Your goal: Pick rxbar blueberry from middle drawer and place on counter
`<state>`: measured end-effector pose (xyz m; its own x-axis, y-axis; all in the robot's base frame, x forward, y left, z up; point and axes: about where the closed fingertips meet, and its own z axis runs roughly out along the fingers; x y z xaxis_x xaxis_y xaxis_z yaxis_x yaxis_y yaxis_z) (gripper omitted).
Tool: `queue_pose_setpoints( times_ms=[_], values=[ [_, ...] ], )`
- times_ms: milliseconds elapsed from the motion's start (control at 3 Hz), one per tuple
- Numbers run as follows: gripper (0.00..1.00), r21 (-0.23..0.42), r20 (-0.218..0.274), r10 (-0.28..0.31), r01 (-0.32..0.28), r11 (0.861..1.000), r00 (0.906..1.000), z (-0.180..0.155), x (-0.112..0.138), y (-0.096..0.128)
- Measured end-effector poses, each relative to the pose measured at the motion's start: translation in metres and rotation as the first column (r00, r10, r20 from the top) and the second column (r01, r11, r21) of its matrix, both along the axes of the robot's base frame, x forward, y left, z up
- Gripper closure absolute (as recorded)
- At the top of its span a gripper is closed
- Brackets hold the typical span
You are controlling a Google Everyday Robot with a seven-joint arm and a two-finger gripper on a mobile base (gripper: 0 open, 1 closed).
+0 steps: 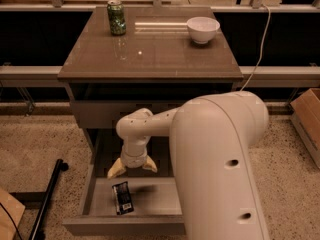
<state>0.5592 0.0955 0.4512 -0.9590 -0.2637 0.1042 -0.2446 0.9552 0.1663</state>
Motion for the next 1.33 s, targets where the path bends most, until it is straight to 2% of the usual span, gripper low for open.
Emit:
queue_pose_setpoints(
  times_ms=[667,1000,1333],
  values=[
    [0.0,-0.074,-0.081,-0.049,0.043,0.996,0.9955,-0.053,-0.022,0.022],
    [0.0,-0.111,-0.129,-0.072,0.057,0.992,0.9891,-0.078,-0.033,0.028],
    [0.07,-0.142,-0.179,-0.105,0.08,0.987,0.9782,-0.101,-0.043,0.029]
  ],
)
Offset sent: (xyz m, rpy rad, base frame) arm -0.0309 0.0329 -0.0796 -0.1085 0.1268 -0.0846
